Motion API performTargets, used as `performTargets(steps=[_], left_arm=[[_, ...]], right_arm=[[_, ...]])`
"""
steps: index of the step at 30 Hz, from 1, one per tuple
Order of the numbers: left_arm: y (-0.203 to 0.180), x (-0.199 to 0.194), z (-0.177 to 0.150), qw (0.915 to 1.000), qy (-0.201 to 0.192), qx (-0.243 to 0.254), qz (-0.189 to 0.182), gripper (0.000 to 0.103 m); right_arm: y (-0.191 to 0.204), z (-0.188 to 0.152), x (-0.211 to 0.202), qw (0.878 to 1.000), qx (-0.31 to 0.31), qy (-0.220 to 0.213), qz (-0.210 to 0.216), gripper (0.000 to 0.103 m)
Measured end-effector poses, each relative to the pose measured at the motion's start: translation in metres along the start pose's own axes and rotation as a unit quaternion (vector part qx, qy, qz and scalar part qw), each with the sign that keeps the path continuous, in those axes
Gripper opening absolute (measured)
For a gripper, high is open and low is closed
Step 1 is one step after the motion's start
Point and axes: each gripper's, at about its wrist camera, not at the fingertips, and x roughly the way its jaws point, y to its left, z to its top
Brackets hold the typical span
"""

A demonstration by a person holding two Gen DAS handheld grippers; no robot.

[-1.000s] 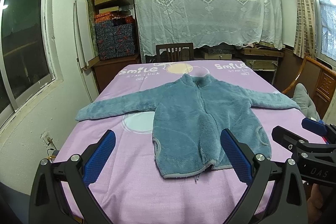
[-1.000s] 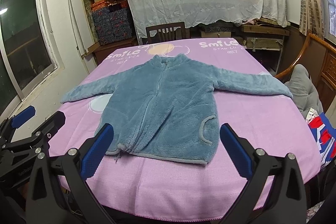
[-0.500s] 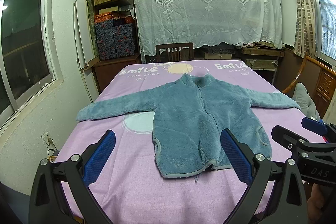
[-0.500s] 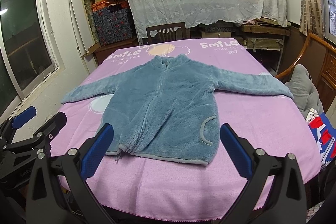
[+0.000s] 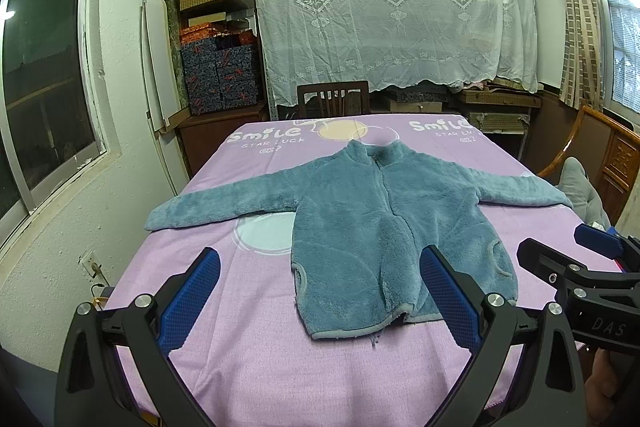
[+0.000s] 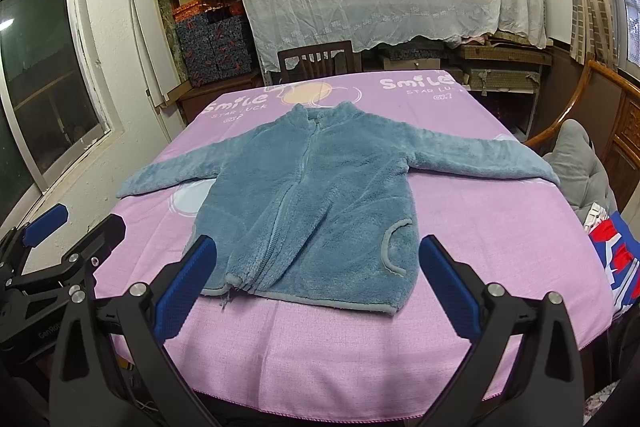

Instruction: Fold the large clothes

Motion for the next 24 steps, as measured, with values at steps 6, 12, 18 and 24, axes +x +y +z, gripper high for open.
performTargets(steps=[6, 12, 18, 24], left_arm=[[0.000, 0.000, 0.000, 1.0000, 0.002, 0.001, 0.001, 0.100], [0.000, 0.000, -0.001, 1.0000, 0.003, 0.000, 0.001, 0.100], [0.001, 0.002, -0.002, 1.0000, 0.006, 0.000, 0.001, 0.100], [0.001, 0.007, -0.005, 0.9999, 0.014, 0.002, 0.001, 0.100]], right_arm=[[0.003, -0.001, 0.002, 1.000, 0.001, 0.001, 0.000, 0.099], [0.002, -0.002, 0.002, 1.000, 0.002, 0.001, 0.001, 0.099], [0.000, -0.006, 0.008, 1.000, 0.006, 0.004, 0.001, 0.099], [-0.002, -0.009, 0.013, 1.000, 0.014, 0.009, 0.002, 0.099]])
